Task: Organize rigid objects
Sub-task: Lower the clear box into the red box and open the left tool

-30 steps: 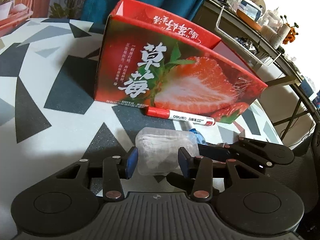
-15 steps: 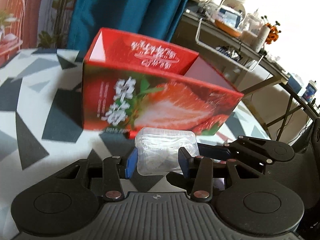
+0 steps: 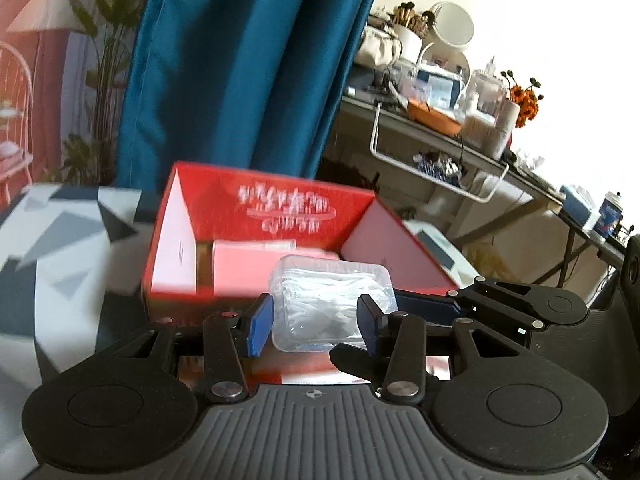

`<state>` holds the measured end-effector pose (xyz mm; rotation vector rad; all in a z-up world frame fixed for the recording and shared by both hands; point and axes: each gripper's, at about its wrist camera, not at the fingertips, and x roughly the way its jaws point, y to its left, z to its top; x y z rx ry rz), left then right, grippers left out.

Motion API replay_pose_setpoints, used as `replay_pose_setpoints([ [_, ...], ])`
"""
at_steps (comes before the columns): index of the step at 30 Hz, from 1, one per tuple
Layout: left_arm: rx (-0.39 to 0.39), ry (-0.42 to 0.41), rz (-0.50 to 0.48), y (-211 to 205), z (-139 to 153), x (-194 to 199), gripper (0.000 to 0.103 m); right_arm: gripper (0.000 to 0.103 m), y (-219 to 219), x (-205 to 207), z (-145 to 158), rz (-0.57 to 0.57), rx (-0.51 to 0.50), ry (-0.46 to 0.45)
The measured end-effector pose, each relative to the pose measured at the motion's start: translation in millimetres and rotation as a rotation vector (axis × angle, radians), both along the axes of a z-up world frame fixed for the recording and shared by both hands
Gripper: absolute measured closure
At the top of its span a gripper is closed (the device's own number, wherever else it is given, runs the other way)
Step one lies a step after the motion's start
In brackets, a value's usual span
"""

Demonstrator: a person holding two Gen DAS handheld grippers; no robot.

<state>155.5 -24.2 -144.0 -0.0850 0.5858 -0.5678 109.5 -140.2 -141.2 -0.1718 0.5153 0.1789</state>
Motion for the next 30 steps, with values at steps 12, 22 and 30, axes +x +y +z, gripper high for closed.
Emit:
replay_pose_setpoints([
  [12,0.059,0.059,0.060,-24.5,4.4,82.0,0.050,0.052,-32.7,96.4,3.5,-0.013,0.057,0.087],
  [22,0.076,0.125,0.069,-20.0,-20.0,105.2,0.050,0.051,-34.3,123.6,-21.7,-0.028,0.098,0.191],
  [30,0.096,0.136,0.069,-24.8,-26.7,107.8,0.050,0.050,-42.4,130.7,-31.6,-0.054,0.171,0.240],
])
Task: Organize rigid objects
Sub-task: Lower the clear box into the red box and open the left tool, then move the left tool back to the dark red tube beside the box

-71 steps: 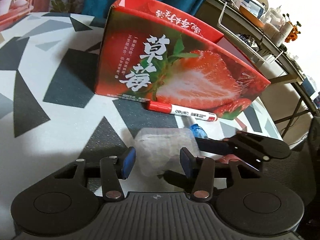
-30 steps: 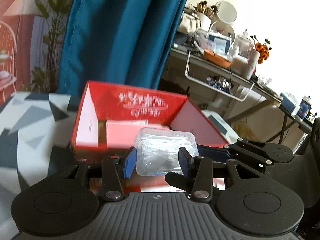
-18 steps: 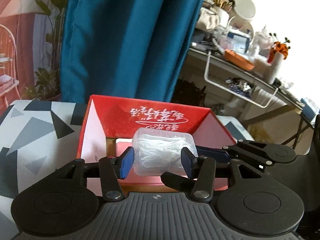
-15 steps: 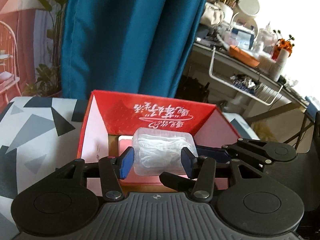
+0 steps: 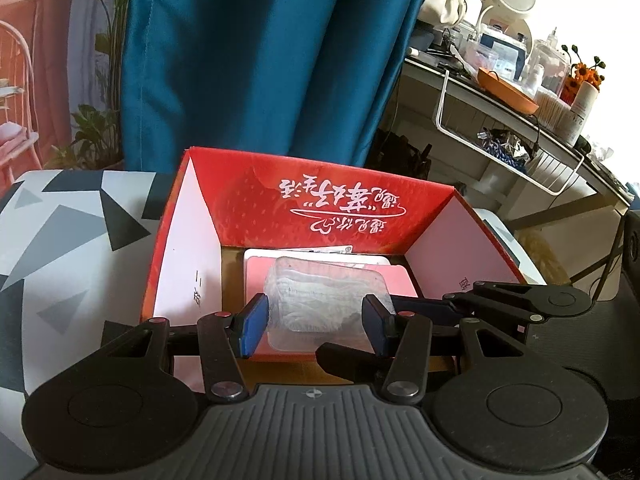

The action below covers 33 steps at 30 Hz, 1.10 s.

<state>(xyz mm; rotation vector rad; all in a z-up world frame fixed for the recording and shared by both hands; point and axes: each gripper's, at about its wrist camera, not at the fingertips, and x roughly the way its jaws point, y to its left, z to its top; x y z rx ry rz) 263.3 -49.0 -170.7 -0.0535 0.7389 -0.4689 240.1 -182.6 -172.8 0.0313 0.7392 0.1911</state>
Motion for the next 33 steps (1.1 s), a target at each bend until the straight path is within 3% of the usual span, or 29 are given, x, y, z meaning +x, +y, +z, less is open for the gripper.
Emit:
replay_pose_setpoints([
  [11,-0.003,-0.010,0.012,0.6,-1.5,-5.3,0.050,0.049,-4.1,-1.9,-3.5,-0.037,0.047,0.005],
  [14,0.014,-0.042,0.013,0.6,4.5,-13.2,0.046,0.039,-3.0,-6.9,-0.6,-0.043,0.037,-0.010],
  [16,0.013,-0.064,0.014,2.3,9.7,-19.7,0.040,0.029,-1.5,-13.5,2.3,-0.054,0.015,-0.026],
  [20,-0.002,-0.145,0.040,11.9,23.5,-42.3,0.002,0.002,-4.0,-35.0,14.4,-0.113,0.001,-0.105],
  [21,-0.007,-0.169,0.049,15.2,26.9,-49.0,0.000,0.001,-6.1,-42.7,18.2,-0.131,0.009,-0.133],
  [33,0.023,-0.255,0.105,34.5,41.6,-106.1,0.000,0.000,-40.3,-120.6,33.8,-0.291,0.087,-0.281],
])
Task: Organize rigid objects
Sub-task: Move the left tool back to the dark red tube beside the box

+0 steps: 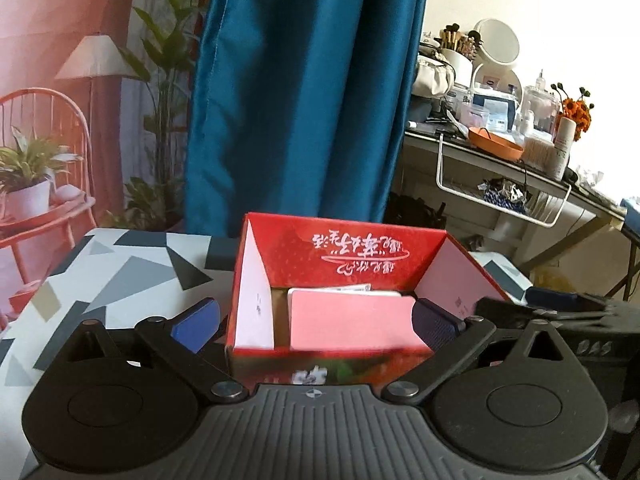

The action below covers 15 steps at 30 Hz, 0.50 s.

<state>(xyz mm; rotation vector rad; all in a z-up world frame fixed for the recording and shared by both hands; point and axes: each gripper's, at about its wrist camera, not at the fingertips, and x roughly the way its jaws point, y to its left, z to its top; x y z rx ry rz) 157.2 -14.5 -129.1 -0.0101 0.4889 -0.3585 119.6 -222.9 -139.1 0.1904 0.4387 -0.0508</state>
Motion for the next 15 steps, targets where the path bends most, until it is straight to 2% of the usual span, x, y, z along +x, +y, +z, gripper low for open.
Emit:
replay_pose_setpoints([
  [5,0.009,0.031,-0.016,-0.5,-16.0,-17.0,0.000,0.000,-2.9,-30.9,-10.4,-0.040,-0.026,0.006],
  [10,-0.015,0.099,-0.043,-0.2,-41.6,-30.1,0.000,0.000,-1.2,-55.1,-29.7,-0.067,-0.019,0.071],
  [15,-0.011,0.152,-0.060,5.2,-62.7,-35.4,0.000,0.000,10.5,-77.9,-54.8,-0.028,-0.054,0.167],
])
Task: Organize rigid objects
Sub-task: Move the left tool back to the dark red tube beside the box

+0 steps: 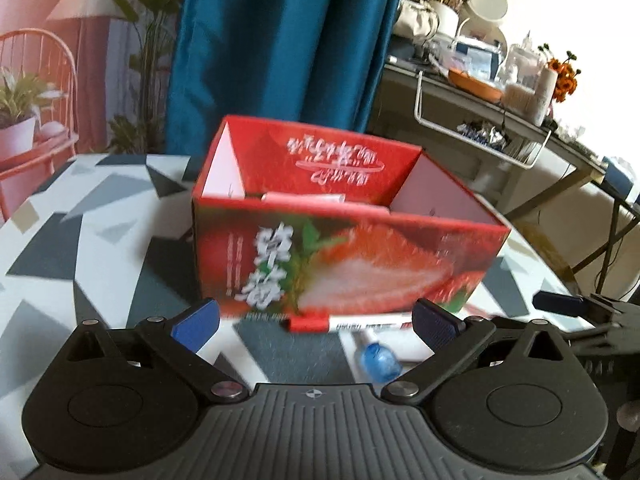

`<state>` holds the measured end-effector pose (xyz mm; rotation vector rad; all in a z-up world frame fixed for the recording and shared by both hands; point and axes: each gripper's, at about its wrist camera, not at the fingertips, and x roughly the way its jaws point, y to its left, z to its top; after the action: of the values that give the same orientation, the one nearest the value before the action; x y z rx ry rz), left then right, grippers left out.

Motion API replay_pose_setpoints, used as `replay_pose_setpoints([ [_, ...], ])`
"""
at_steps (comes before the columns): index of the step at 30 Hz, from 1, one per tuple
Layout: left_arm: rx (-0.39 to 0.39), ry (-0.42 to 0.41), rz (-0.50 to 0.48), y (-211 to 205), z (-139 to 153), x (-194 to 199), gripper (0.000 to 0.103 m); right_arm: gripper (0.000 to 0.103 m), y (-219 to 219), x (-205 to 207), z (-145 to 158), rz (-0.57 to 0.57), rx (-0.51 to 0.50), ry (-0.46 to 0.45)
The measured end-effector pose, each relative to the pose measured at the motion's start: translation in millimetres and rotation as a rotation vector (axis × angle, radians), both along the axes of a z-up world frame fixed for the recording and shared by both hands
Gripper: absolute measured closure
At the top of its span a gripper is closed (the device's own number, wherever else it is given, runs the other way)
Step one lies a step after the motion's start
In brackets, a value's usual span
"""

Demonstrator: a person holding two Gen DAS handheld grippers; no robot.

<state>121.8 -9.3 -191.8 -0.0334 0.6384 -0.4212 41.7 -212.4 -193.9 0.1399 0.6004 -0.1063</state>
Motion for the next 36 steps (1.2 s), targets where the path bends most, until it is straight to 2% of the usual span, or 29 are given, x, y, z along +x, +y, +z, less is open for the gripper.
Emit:
replay_pose_setpoints([
  [5,-0.028,0.069,0.018,10.1,-14.5,3.5,0.000,0.000,13.9,-3.0,-16.3,0.037,-0.057,0.108],
  [10,-0.001,0.114,0.015,8.7,-26.8,5.8,0.000,0.001,15.0,-0.1,-30.5,0.060,-0.064,0.160],
  [15,0.000,0.134,0.009,5.2,-31.8,9.0,0.000,0.014,10.1,0.3,-39.8,0.090,-0.022,0.178],
  [20,0.006,0.148,0.000,1.8,-36.1,7.7,0.000,0.022,13.8,0.6,-45.9,0.117,-0.058,0.191],
  [22,0.004,0.150,0.000,2.3,-36.0,7.3,0.000,0.027,12.3,1.1,-48.0,0.120,-0.041,0.202],
  [32,-0.010,0.169,0.001,4.0,-38.5,8.9,0.000,0.027,9.8,4.4,-51.7,0.114,-0.008,0.217],
  [36,-0.013,0.171,-0.015,1.7,-39.3,8.0,0.005,0.044,10.9,5.8,-52.4,0.123,0.007,0.221],
])
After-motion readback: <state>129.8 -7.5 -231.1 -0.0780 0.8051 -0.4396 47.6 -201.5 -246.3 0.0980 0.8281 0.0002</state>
